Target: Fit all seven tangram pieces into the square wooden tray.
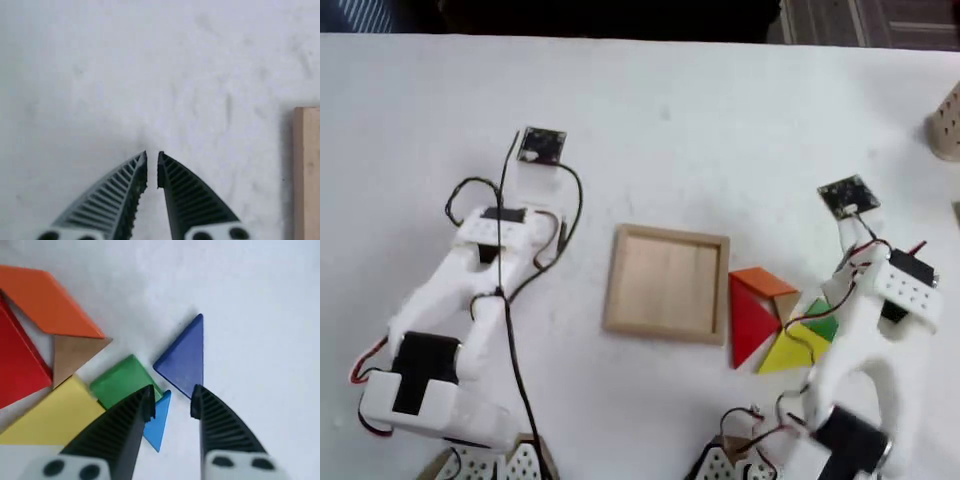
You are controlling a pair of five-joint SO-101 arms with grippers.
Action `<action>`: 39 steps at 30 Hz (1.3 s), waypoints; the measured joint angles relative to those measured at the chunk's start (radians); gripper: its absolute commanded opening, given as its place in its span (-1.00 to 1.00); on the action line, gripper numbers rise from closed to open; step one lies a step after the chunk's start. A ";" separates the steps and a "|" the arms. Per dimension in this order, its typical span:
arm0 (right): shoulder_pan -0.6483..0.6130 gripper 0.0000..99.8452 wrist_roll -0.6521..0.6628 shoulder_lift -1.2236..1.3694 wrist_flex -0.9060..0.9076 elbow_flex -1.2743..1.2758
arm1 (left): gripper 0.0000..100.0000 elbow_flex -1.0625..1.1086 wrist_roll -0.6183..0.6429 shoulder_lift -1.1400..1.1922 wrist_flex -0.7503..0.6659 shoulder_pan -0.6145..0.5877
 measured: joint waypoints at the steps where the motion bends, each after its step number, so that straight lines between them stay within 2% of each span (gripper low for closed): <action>1: -0.002 -0.50 0.012 0.038 -0.018 0.000 | -0.86 0.000 0.000 0.000 0.000 0.000; 4: 0.002 -0.37 0.031 0.146 -0.031 -0.038 | -0.86 0.000 0.000 0.000 0.000 0.000; 16: 0.002 -0.38 0.034 0.420 -0.029 -0.232 | -0.86 0.000 0.000 0.000 0.000 0.000; 32: 0.023 -0.38 0.035 0.470 -0.026 -0.270 | -0.86 0.000 0.000 0.000 0.000 0.000; 39: 0.025 -0.70 0.035 0.479 -0.026 -0.275 | -0.86 0.000 0.000 0.000 0.000 0.000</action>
